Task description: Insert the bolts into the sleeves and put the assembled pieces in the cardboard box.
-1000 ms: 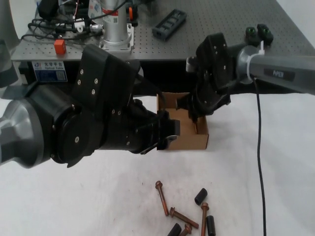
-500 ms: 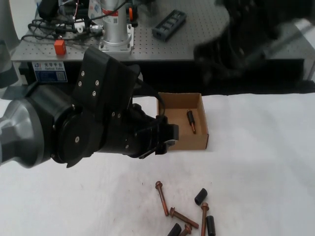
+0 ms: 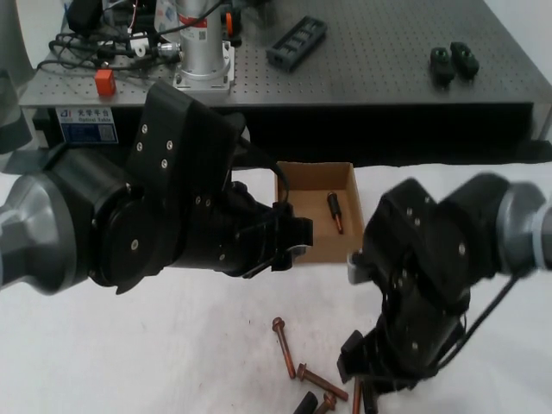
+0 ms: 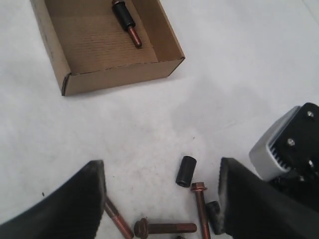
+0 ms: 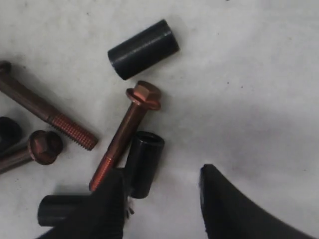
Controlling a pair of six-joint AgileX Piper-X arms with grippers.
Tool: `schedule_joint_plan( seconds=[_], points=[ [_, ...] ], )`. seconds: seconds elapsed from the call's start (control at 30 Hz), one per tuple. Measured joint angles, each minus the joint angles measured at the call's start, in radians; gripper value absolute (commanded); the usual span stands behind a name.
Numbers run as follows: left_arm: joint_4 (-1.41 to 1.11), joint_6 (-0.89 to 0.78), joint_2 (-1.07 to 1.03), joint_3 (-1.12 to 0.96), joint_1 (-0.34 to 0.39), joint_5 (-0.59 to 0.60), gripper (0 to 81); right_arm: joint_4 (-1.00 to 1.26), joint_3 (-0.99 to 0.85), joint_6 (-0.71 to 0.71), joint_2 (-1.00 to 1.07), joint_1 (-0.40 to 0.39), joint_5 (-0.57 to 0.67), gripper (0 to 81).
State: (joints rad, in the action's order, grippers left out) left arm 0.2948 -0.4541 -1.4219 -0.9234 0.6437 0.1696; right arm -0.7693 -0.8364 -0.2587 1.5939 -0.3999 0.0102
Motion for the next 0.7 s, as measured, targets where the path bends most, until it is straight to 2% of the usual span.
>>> schedule_joint_plan(
  seconds=[0.23,0.4,0.6,0.7],
  points=[
    [0.000,0.000,0.000,0.000,0.000,0.000,47.3,0.061,0.021,-0.010,0.012,0.000,-0.010,33.5],
    [0.000,0.000,0.000,0.000,0.000,0.000,47.3,0.081,0.023,-0.010,0.033,-0.001,-0.020,23.5],
    [0.000,0.000,0.000,0.000,0.000,0.000,47.3,0.082,0.028,-0.010,0.046,-0.001,-0.025,18.3],
    [0.000,0.002,0.000,0.000,0.000,0.000,47.3,0.082,0.028,0.003,0.046,-0.001,-0.028,7.9]
  ],
)
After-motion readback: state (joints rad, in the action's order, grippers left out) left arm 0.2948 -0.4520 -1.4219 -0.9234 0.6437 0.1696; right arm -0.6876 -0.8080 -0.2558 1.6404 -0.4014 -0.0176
